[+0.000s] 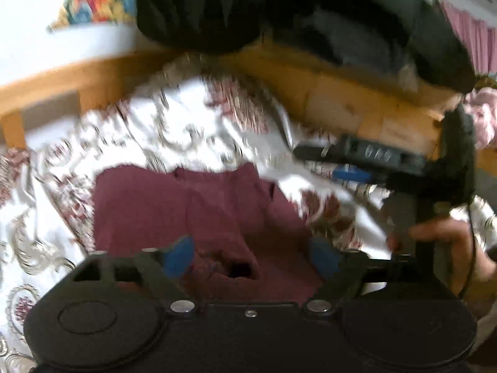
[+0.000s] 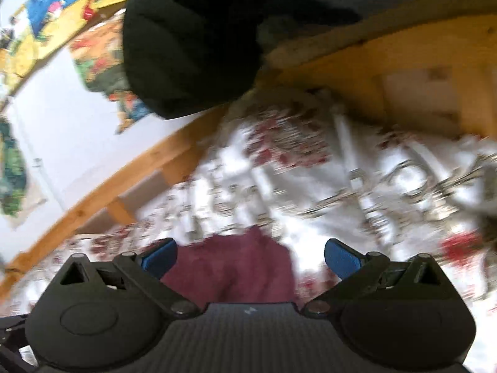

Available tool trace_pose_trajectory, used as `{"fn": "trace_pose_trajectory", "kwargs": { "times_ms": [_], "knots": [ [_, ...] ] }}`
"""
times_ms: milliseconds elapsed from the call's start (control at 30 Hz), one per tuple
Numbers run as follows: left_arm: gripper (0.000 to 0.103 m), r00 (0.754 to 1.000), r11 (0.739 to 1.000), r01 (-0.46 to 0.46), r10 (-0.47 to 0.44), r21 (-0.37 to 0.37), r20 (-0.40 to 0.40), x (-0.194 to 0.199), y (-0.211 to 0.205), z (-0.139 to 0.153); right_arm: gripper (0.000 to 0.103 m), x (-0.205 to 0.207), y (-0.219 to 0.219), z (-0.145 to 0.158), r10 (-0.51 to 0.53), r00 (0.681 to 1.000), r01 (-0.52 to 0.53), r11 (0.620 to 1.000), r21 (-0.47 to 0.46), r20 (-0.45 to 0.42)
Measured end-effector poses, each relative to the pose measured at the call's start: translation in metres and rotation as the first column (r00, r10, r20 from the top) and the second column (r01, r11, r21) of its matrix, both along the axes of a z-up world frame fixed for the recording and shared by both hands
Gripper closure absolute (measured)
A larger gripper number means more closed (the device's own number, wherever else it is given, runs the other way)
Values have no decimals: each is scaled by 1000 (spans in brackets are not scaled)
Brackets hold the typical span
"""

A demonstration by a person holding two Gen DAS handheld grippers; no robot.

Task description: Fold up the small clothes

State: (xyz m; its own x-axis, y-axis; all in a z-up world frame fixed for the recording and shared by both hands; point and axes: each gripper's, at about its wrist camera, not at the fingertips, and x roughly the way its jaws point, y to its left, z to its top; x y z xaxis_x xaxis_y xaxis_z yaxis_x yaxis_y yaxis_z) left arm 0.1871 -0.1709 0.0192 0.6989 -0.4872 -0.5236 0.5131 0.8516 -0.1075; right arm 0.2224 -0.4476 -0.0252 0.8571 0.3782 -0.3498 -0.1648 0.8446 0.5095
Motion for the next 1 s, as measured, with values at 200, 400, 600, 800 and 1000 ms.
{"fn": "trace_pose_trajectory", "kwargs": {
  "times_ms": [200, 400, 600, 800, 1000],
  "knots": [
    [1, 994, 996, -46, 38, 71, 104, -30, 12, -1, 0, 13, 0, -21, 224, 973, -189, 903, 385, -47],
    [1, 994, 975, -53, 31, 214, 103, -33, 7, -13, 0, 28, 22, -43, 300, 944, -214, 873, 437, -136],
    [1, 996, 958, -52, 31, 284, 80, -28, 2, -21, 0, 37, 50, -52, 264, 949, -205, 933, 295, -175],
    [4, 996, 942, -65, 42, 330, 76, -22, -3, -27, 9, 59, 62, -57, 219, 962, -191, 966, 174, -160],
    [27, 997, 936, -41, 17, 350, 71, -22, -3, -30, 31, 65, 63, -63, 180, 968, -159, 979, 128, -173]
  ]
}}
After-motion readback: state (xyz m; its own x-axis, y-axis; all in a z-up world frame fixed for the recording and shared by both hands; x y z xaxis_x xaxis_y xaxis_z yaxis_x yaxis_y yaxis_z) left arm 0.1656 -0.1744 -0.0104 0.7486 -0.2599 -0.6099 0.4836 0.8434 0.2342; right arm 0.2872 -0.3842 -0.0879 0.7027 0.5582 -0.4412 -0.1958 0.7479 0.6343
